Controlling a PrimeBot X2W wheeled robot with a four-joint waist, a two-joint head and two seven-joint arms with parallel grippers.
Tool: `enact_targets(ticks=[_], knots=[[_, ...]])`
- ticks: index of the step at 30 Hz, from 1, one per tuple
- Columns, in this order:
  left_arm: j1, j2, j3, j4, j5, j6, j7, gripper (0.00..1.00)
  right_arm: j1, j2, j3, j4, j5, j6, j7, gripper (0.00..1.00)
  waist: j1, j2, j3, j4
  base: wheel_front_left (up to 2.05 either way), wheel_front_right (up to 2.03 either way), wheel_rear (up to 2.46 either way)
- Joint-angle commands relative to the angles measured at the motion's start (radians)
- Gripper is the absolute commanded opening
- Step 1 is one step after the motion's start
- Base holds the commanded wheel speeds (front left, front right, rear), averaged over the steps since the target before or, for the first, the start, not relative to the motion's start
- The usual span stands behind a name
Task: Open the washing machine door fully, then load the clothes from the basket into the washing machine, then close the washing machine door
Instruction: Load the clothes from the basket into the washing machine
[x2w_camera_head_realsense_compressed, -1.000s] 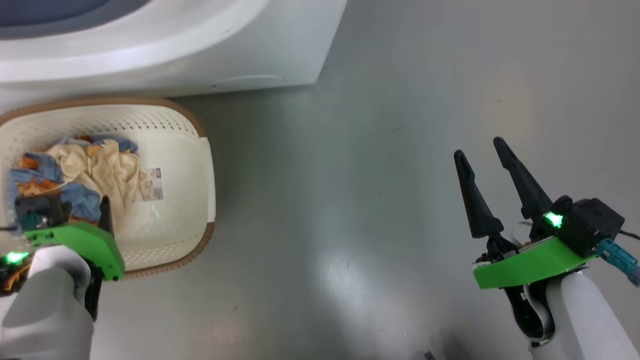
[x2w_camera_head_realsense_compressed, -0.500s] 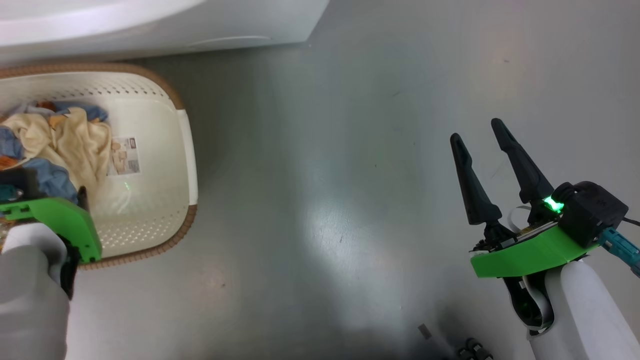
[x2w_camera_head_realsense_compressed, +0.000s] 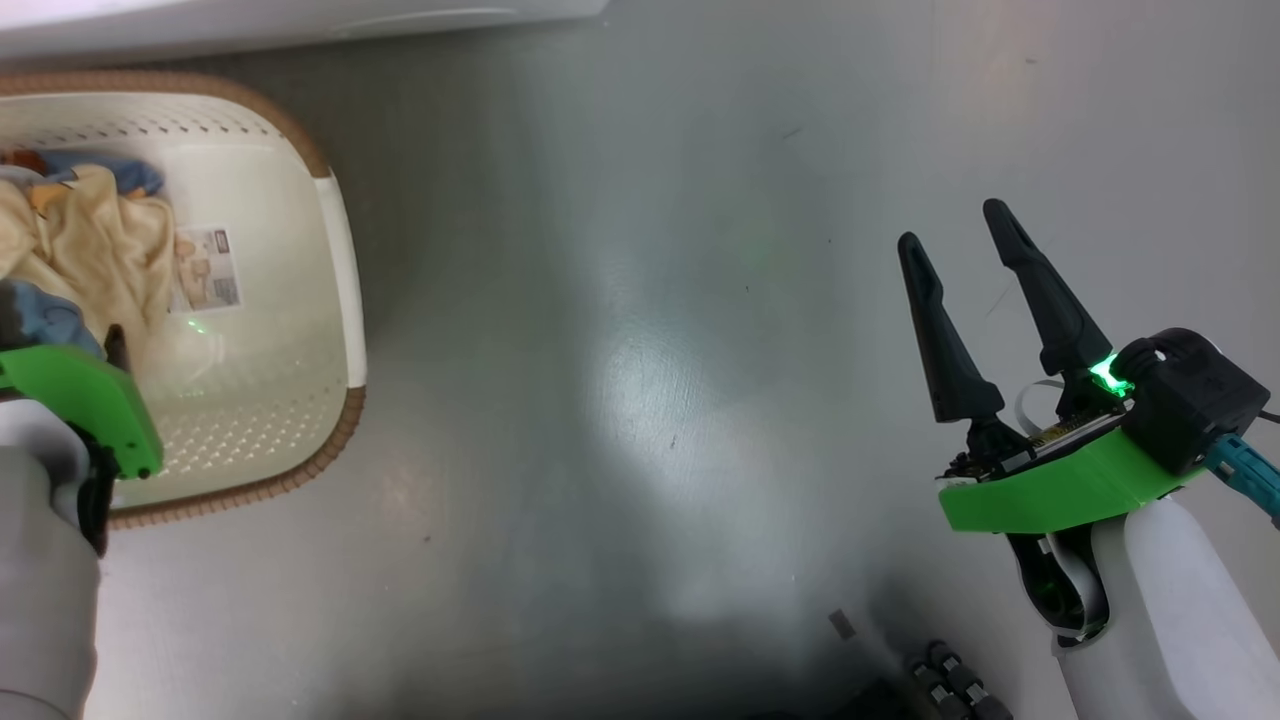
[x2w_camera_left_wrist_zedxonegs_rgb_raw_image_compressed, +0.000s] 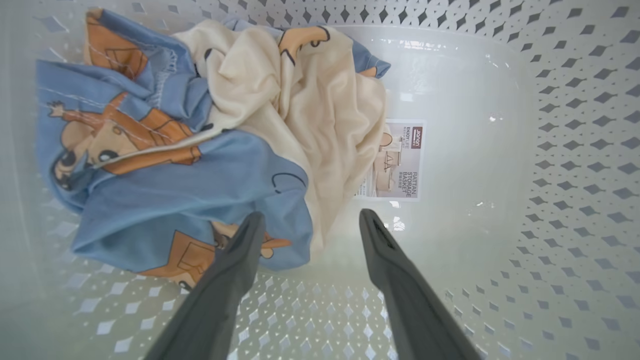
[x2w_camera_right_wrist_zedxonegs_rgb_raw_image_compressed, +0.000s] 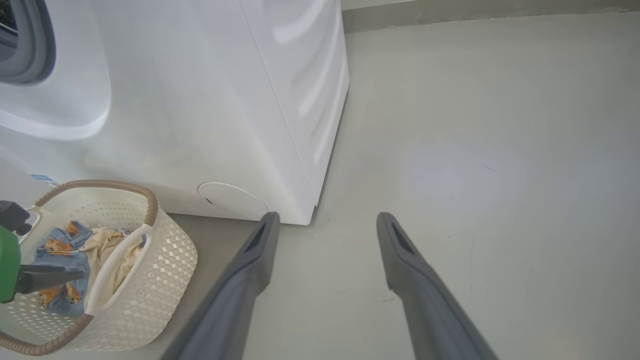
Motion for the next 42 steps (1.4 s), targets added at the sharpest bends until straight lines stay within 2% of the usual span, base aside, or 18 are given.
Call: enact_targets(ticks=[1, 42], knots=[[0.015, 0.055, 0.012, -0.004, -0.010, 0.014, 0.003, 1.00, 0.024, 0.000, 0.025, -0.025, -0.008, 0.001, -0.005, 1.00, 0.0000, 0.0000, 0.010, -0.002, 0.00, 0.00, 0.00], [-0.083, 0.098, -0.001, -0.004, -0.082, 0.066, 0.010, 1.00, 0.013, -0.024, 0.048, -0.073, -0.018, 0.001, -0.005, 1.00, 0.0000, 0.0000, 0.117, -0.017, 0.00, 0.00, 0.00]])
